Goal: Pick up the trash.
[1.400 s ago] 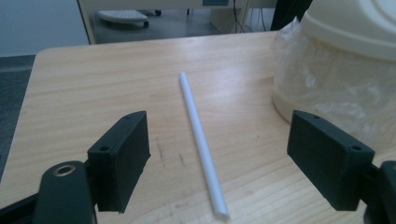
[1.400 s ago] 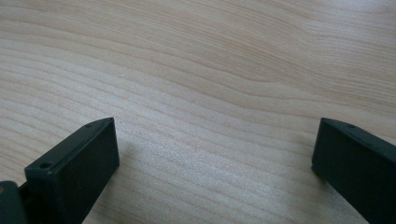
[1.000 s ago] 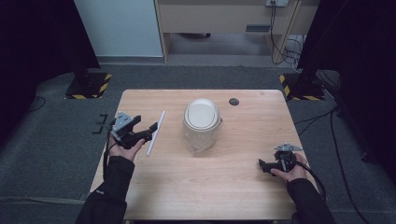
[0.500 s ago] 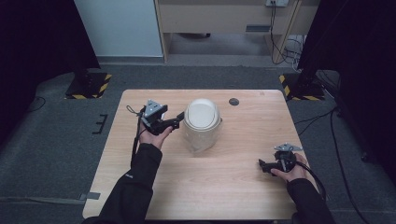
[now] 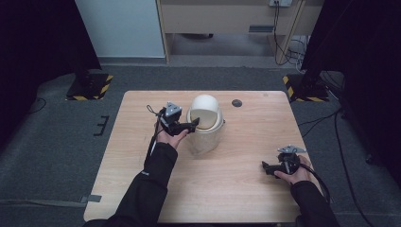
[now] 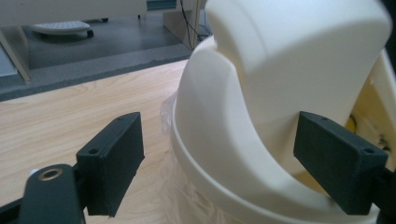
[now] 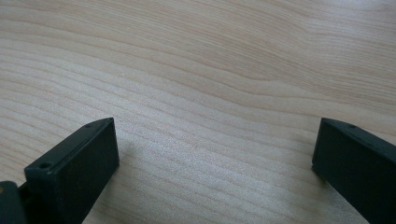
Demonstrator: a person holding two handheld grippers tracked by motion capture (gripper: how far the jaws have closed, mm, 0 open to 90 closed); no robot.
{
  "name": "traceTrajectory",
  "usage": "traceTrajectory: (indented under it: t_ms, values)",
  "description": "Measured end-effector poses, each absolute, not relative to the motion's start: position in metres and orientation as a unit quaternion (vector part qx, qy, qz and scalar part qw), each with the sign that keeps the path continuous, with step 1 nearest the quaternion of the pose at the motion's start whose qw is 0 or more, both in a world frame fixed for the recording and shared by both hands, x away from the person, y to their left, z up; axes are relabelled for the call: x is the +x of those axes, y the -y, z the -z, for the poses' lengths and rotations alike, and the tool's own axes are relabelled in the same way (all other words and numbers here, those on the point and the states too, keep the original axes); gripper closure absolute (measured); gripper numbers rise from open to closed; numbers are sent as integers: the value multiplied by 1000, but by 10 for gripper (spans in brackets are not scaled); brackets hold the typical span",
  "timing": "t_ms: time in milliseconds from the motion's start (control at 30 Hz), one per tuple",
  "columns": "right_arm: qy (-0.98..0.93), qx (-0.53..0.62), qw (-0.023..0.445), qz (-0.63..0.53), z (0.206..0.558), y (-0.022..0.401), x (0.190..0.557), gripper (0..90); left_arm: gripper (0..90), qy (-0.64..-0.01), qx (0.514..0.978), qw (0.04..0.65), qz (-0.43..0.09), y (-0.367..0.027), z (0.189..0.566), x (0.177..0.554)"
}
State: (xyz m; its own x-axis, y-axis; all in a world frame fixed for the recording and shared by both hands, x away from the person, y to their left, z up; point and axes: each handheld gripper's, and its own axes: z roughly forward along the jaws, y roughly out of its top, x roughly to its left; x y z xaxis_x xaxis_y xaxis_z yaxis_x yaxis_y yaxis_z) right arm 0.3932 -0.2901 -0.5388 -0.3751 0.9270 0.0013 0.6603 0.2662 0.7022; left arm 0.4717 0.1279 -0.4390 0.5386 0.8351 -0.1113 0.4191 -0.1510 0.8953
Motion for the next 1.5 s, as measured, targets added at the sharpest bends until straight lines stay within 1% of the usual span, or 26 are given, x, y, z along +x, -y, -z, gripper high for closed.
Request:
traceTrajectory:
  t_ms: [33, 167, 333, 367, 533, 667, 733, 900, 933, 967, 1000, 1033, 1067, 1100, 1167, 1200, 1267, 1300, 1367, 1400, 1500]
  values:
    - [-767, 517, 212, -315, 539, 290, 393, 8, 154, -436, 725, 493, -204, -126, 441, 473]
    - [-767, 517, 212, -315, 539, 290, 393, 8, 160, -437, 729, 488, -198, -123, 442, 475]
    - [-767, 518, 212, -315, 539, 290, 393, 8, 185, -444, 734, 471, -206, -121, 442, 477]
    - [-767, 518, 212, -315, 539, 290, 393, 8, 190, -452, 730, 471, -203, -122, 443, 479]
    - [-766, 518, 212, -315, 539, 290, 393, 8, 200, -449, 725, 481, -205, -126, 439, 477]
    - [-766, 518, 212, -315, 539, 290, 393, 8, 200, -433, 722, 494, -217, -137, 427, 466]
    - [-766, 519, 213, -315, 539, 290, 393, 8, 200, -427, 717, 502, -228, -151, 418, 457]
    - [-765, 519, 213, -315, 539, 290, 392, 8, 206, -435, 714, 489, -250, -183, 415, 448]
    - [-765, 520, 213, -315, 539, 290, 392, 8, 208, -435, 714, 489, -250, -183, 415, 448]
    - [-765, 521, 213, -314, 539, 290, 392, 8, 211, -445, 715, 476, -255, -198, 420, 447]
    - [-765, 521, 213, -314, 539, 290, 392, 8, 212, -445, 715, 476, -255, -198, 420, 447]
    - [-764, 521, 214, -315, 539, 289, 392, 8, 217, -457, 717, 459, -258, -212, 428, 446]
    - [-764, 521, 214, -315, 539, 289, 392, 8, 225, -457, 717, 459, -258, -212, 428, 446]
    - [-764, 521, 214, -315, 539, 290, 392, 8, 229, -471, 720, 439, -259, -224, 439, 447]
    - [-764, 521, 214, -315, 539, 290, 392, 9, 241, -478, 721, 429, -260, -229, 445, 447]
    - [-764, 521, 214, -315, 539, 290, 392, 8, 247, -491, 724, 409, -260, -238, 457, 449]
    - [-763, 522, 214, -314, 539, 289, 392, 8, 266, -499, 724, 400, -259, -241, 464, 451]
    - [-762, 524, 214, -314, 539, 289, 392, 9, 279, -511, 728, 380, -253, -246, 476, 453]
    - [-762, 524, 214, -315, 539, 289, 391, 9, 284, -514, 732, 370, -250, -248, 481, 454]
    - [-762, 524, 214, -315, 539, 289, 391, 9, 302, -522, 733, 362, -241, -251, 490, 455]
    - [-763, 523, 214, -314, 539, 289, 392, 10, 321, -525, 738, 354, -234, -251, 499, 454]
